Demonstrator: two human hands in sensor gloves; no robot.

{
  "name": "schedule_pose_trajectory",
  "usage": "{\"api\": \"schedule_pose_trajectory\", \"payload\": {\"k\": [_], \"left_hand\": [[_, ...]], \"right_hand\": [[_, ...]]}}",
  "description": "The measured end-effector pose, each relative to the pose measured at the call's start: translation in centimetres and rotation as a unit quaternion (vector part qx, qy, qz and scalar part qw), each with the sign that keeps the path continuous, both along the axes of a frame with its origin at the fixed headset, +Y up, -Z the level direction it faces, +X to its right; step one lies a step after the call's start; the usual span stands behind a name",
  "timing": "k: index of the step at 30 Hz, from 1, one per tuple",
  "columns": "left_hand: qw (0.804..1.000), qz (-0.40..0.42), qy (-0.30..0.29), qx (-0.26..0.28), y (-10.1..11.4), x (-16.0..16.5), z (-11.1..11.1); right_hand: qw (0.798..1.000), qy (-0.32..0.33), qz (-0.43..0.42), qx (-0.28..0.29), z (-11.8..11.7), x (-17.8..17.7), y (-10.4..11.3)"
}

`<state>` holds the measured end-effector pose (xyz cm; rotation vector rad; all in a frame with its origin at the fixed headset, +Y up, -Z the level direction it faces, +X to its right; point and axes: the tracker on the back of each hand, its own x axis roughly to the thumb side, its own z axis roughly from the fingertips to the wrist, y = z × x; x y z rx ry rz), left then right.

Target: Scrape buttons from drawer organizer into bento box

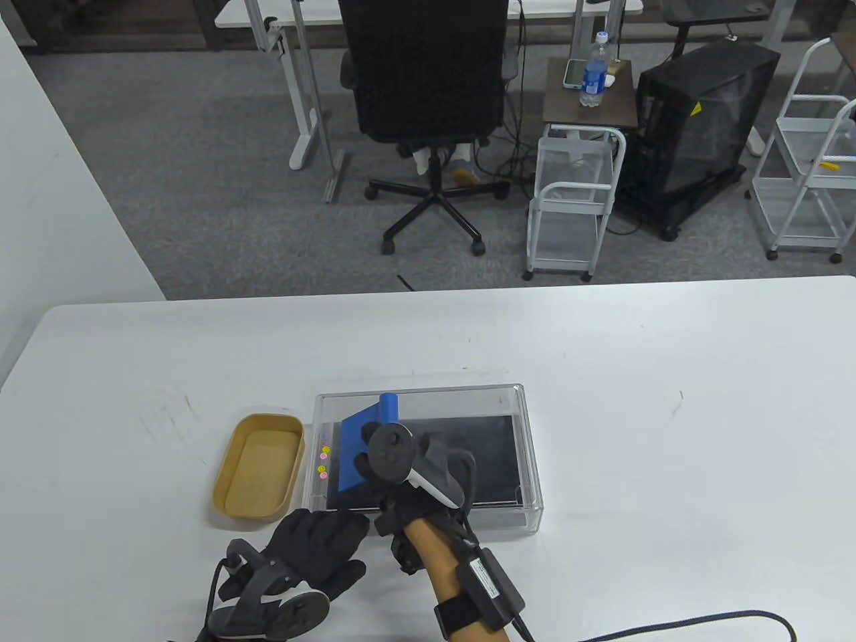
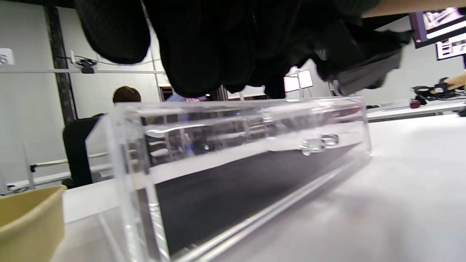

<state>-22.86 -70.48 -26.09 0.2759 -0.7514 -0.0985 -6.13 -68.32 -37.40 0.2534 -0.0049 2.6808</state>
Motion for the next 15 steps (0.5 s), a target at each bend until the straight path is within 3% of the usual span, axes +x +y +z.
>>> {"api": "schedule_pose_trajectory", "payload": {"k": [6,15], "left_hand": [[0.997,0.015,0.064,0.029,0.9,-2.7,-1.8],[0.979,0.053,0.193,0.025,0.8,-8.3,-5.8]], "right_hand": [[1.0,-0.009,-0.01,0.017,0.4,0.5,0.5],[0.999,-0.011,-0.02,0.028,0.5,0.5,0.4]]}}
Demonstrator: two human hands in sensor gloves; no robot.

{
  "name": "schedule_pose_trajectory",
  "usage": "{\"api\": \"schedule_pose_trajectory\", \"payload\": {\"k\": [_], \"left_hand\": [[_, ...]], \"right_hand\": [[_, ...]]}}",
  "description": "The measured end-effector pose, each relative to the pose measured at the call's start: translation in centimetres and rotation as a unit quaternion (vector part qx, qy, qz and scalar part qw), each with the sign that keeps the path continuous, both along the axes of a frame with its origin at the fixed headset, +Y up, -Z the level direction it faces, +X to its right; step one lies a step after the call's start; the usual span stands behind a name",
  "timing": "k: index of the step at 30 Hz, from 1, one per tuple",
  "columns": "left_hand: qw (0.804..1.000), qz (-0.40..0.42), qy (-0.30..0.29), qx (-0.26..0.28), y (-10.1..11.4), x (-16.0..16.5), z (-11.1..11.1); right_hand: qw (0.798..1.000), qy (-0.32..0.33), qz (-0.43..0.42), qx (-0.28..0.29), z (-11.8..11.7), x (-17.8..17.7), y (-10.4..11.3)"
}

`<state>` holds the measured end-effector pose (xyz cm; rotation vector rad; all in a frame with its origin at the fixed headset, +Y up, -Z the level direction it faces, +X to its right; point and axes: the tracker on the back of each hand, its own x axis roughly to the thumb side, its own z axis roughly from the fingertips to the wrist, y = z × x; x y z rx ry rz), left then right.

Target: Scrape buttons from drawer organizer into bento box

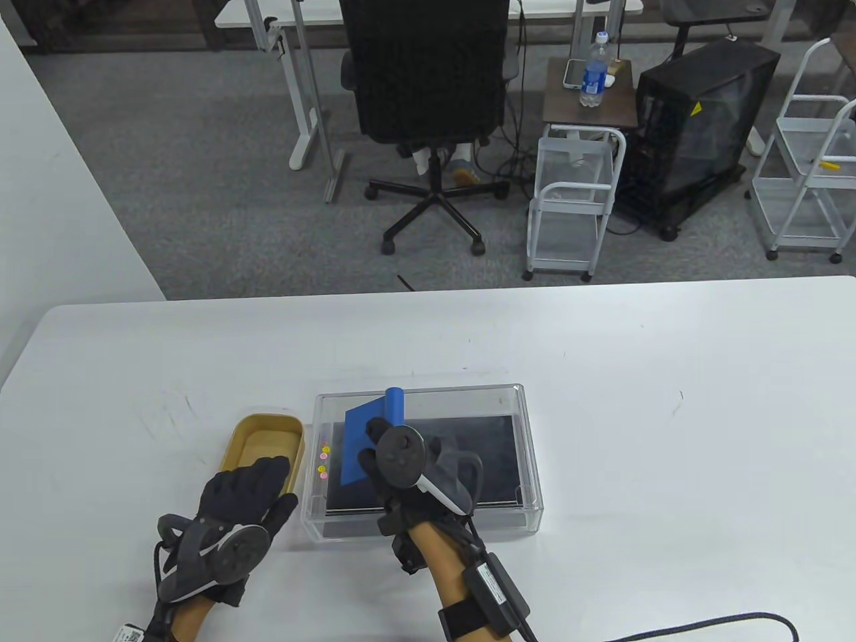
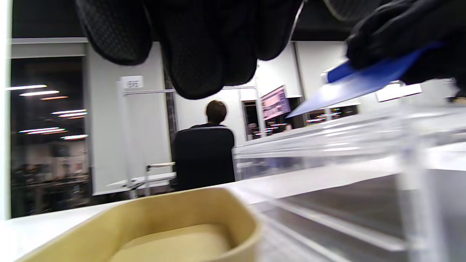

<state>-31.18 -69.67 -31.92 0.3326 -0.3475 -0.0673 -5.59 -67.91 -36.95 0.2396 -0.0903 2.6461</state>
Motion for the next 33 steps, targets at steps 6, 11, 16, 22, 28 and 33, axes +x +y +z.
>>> {"api": "schedule_pose_trajectory", "payload": {"k": [6,11,16,22,28,33], "left_hand": [[0.992,0.016,0.112,-0.056,-2.4,-4.9,-3.3],[0.968,0.051,0.207,-0.13,-4.7,-7.9,-5.1],[0.943,0.077,0.252,-0.201,-6.3,-9.1,-6.0],[0.938,0.104,0.261,-0.203,-6.5,-9.2,-6.1],[0.942,0.108,0.256,-0.186,-6.2,-9.2,-6.1],[0.946,0.115,0.253,-0.167,-5.2,-9.2,-5.9]], "right_hand": [[1.0,0.003,0.002,0.004,0.1,0.0,0.0],[1.0,0.004,0.0,0.002,0.1,0.1,-0.1],[1.0,0.0,-0.001,0.004,0.1,0.3,0.0],[1.0,-0.003,-0.002,0.009,0.1,0.4,0.0],[1.0,-0.005,-0.008,0.01,0.1,0.5,0.1],[1.0,-0.005,-0.007,0.015,0.1,0.5,0.1]]}}
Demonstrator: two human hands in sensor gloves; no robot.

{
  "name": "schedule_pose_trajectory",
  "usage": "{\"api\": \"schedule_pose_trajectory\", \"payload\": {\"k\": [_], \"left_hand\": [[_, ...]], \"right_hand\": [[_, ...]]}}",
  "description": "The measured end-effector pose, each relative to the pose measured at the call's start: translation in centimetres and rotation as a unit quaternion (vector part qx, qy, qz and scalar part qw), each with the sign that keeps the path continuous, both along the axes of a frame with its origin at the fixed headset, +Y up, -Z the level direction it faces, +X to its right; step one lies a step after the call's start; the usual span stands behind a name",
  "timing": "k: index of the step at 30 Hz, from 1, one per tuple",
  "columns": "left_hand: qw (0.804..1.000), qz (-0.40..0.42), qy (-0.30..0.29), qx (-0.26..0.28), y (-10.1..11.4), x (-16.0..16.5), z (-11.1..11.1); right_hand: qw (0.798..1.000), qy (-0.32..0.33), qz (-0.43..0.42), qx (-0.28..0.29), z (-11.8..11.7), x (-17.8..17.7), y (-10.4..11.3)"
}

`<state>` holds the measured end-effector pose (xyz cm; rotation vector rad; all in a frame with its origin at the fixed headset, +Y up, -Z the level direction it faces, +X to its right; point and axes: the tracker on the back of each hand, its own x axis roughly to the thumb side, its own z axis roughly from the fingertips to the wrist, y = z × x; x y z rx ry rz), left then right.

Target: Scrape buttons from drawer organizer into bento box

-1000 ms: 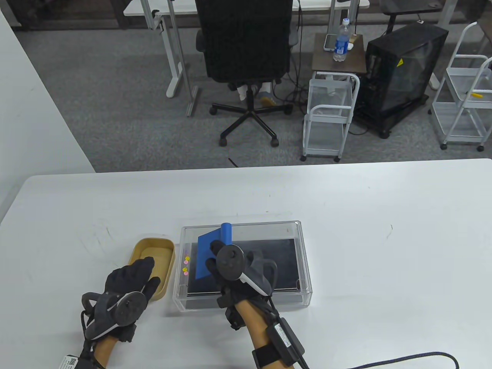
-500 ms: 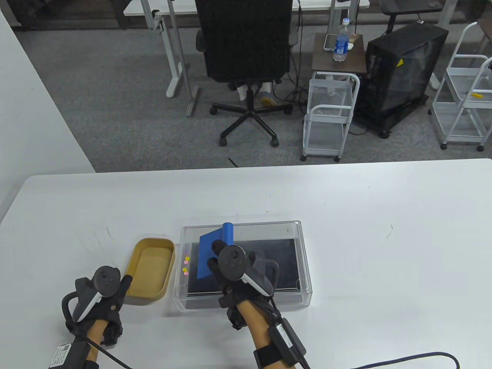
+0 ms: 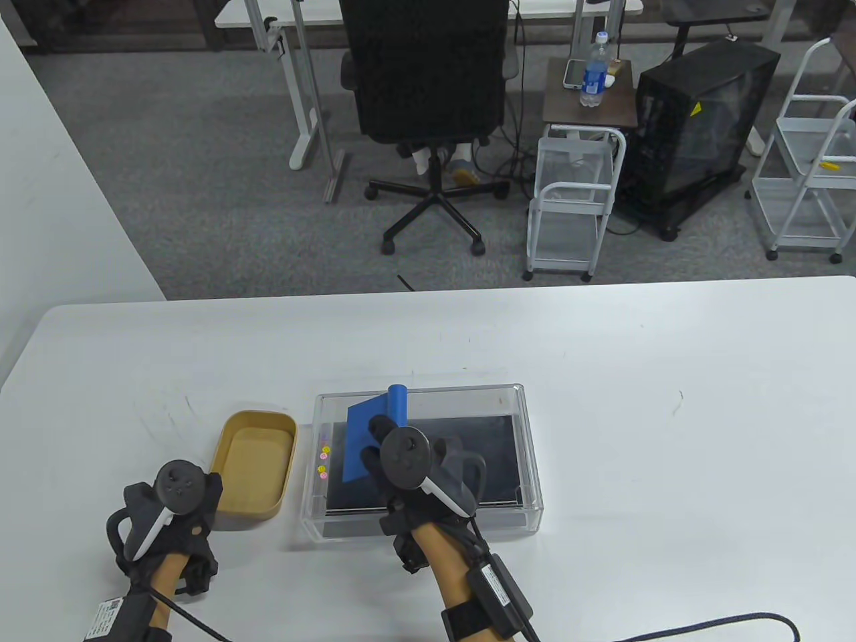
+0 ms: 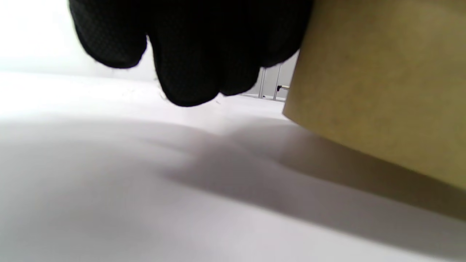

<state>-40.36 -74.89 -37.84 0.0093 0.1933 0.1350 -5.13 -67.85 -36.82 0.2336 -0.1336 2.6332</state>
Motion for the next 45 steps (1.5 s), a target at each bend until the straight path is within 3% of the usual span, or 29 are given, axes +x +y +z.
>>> {"api": "schedule_pose_trajectory", "payload": {"k": [15,45], "left_hand": [[0.999,-0.023,-0.025,0.035,2.3,1.7,1.4],[0.996,-0.044,-0.073,-0.009,1.9,3.7,1.7]], "right_hand": [[1.0,0.015,0.012,0.003,0.3,-1.0,-0.3],[0.996,0.056,0.062,-0.009,1.0,-3.6,-1.0]]}}
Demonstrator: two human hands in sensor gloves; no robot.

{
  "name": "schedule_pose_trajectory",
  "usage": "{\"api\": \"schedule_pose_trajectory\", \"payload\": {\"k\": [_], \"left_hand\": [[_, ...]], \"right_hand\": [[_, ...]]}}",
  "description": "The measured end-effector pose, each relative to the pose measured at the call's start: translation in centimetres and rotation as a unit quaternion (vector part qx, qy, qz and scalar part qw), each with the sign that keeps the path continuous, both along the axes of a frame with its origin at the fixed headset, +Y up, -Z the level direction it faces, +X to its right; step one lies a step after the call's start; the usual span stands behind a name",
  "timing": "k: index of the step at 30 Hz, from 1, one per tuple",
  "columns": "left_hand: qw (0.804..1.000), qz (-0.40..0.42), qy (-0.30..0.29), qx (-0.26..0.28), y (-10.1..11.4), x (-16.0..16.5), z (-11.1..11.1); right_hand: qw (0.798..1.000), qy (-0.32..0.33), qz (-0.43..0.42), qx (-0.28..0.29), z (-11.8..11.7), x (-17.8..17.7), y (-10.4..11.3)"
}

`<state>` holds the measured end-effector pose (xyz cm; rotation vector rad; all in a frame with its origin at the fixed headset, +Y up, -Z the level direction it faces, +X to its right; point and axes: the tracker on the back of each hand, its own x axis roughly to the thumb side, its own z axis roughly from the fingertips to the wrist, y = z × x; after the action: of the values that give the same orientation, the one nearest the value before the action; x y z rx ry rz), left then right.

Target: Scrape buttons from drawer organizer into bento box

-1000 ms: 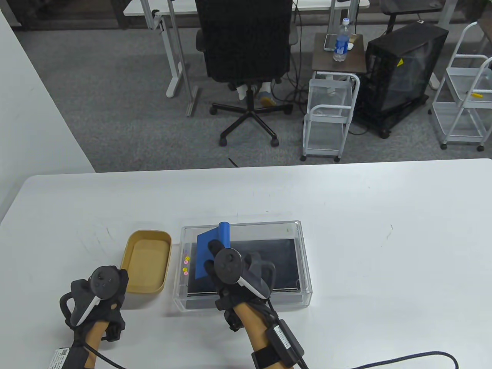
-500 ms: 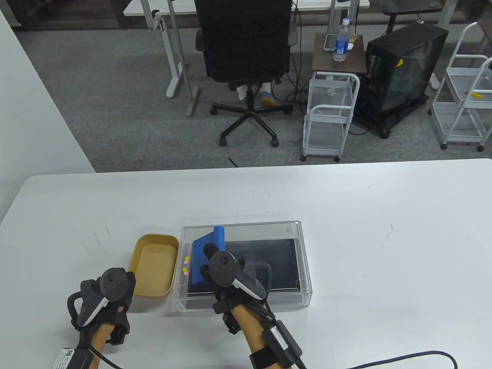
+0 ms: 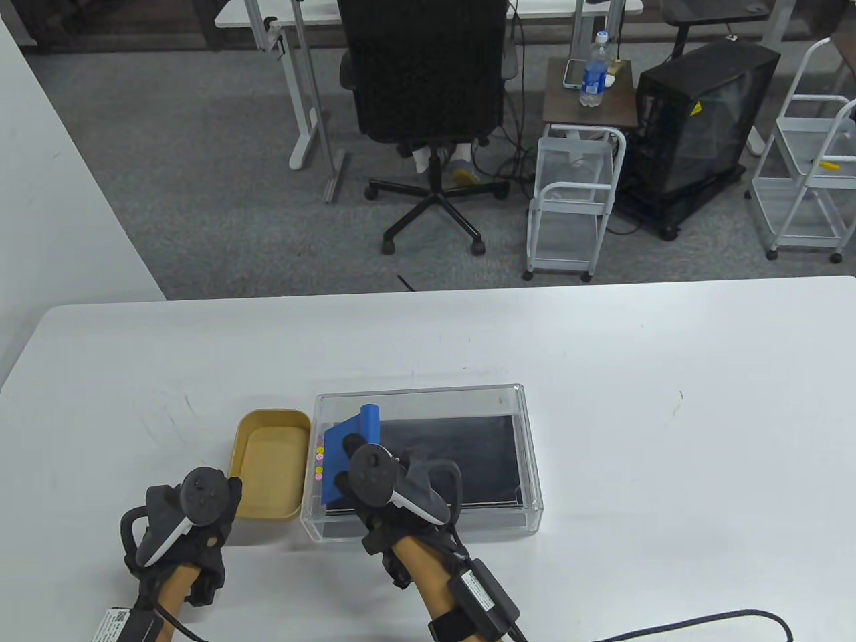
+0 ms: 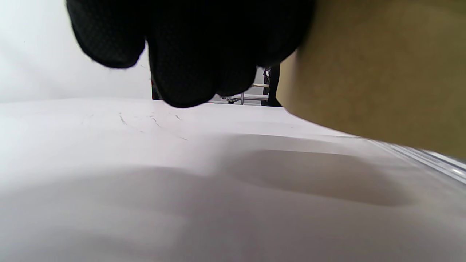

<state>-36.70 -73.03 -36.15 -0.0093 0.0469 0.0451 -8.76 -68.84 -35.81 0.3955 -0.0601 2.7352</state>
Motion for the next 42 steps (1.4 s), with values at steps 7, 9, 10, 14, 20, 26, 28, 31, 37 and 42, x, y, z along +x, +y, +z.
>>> {"api": "schedule_pose_trajectory", "payload": {"k": [7,9,10,14,20,26,28,31,37,42], "left_hand": [[1.0,-0.003,-0.002,0.004,0.0,0.0,0.0],[1.0,-0.003,-0.003,0.004,0.0,0.0,0.0],[1.0,-0.004,-0.003,0.004,0.0,0.0,0.0],[1.0,-0.004,-0.003,0.004,0.0,0.0,0.0],[1.0,-0.003,-0.003,0.004,0.0,0.0,0.1],[1.0,0.001,0.002,0.004,0.0,-0.1,0.1],[1.0,0.003,0.008,0.005,0.0,-0.2,0.1],[1.0,0.006,0.017,0.011,0.2,-0.5,0.1],[0.999,-0.006,0.032,0.003,-0.1,-1.1,-0.3],[0.999,-0.011,0.05,-0.013,-0.7,-1.9,-0.7]], "right_hand": [[1.0,0.004,0.008,0.01,0.3,-0.6,-0.1],[1.0,0.004,0.007,0.01,0.3,-0.7,-0.1],[1.0,0.005,0.007,0.01,0.4,-0.8,-0.2],[1.0,0.004,0.012,0.016,0.5,-1.0,-0.2],[1.0,0.01,0.008,0.024,0.6,-1.1,0.0],[0.999,0.013,0.005,0.031,0.8,-1.3,0.2],[0.999,0.01,0.003,0.031,0.7,-1.1,0.2],[0.999,0.007,0.0,0.031,0.7,-0.9,0.3],[0.999,0.004,-0.002,0.036,0.6,-0.8,0.3],[0.999,0.003,-0.003,0.04,0.6,-0.8,0.4]]}}
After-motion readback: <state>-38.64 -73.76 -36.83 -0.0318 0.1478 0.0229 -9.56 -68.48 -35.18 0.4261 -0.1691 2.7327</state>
